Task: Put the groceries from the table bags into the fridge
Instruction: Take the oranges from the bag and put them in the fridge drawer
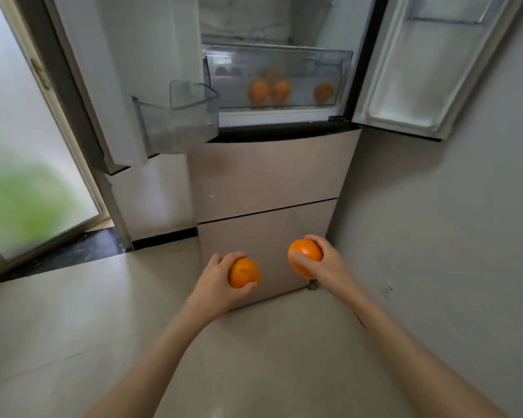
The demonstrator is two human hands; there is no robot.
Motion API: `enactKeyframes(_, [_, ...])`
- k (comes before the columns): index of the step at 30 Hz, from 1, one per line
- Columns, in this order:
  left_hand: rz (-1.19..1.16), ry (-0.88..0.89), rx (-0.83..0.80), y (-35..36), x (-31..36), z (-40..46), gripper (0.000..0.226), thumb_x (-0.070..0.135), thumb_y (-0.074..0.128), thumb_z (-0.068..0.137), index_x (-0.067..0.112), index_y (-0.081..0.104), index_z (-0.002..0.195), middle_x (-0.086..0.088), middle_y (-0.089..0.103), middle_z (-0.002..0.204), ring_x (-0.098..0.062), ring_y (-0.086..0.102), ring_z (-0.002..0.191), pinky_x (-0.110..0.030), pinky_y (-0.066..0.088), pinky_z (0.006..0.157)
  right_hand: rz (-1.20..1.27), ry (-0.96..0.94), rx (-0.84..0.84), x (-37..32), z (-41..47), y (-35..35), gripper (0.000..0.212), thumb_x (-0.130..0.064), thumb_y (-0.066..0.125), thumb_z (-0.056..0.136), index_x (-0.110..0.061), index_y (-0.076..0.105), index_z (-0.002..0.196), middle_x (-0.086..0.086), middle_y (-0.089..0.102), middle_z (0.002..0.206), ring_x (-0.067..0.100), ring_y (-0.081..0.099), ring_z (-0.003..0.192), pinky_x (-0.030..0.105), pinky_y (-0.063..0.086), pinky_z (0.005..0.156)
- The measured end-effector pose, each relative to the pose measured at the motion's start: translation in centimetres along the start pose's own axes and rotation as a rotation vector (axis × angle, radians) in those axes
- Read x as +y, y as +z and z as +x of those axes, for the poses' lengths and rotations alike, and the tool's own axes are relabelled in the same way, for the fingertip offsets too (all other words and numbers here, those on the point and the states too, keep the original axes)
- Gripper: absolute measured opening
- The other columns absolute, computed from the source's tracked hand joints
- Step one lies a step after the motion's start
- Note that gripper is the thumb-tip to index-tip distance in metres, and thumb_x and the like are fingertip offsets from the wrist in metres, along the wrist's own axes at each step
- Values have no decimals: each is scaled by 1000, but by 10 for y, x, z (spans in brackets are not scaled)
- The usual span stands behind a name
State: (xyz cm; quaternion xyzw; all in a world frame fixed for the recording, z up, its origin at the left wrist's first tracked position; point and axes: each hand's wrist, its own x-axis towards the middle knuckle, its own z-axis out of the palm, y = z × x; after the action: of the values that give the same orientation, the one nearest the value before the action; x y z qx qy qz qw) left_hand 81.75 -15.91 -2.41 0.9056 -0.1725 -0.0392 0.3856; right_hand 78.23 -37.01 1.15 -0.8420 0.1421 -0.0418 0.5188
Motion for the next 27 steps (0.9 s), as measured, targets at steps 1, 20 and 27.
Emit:
enactKeyframes(1, [4,19,0,3,5,16,62,38,72,76,28,44,130,2,40,116,-14,45,99,-20,35,83,3,-4,23,-1,13,-7,61,-35,69,80,-21,41,132,-2,46,121,15,49,104,32,46,90])
enactKeyframes(20, [-247,290,454,-77,145,401,57,32,74,74,24,45,123,-2,54,120,-18,53,105,-28,42,84,139,-397,291,-152,363,-117,61,-46,61,82,-23,41,135,-2,43,128,14,49,107,24,50,76])
enactKeyframes(27, [-152,336,697,-122,173,483,57,25,77,71,17,55,123,-8,50,119,-21,53,107,-25,40,91,190,-510,334,-217,460,-136,49,-48,69,75,-25,48,113,-9,52,101,18,57,99,44,55,83])
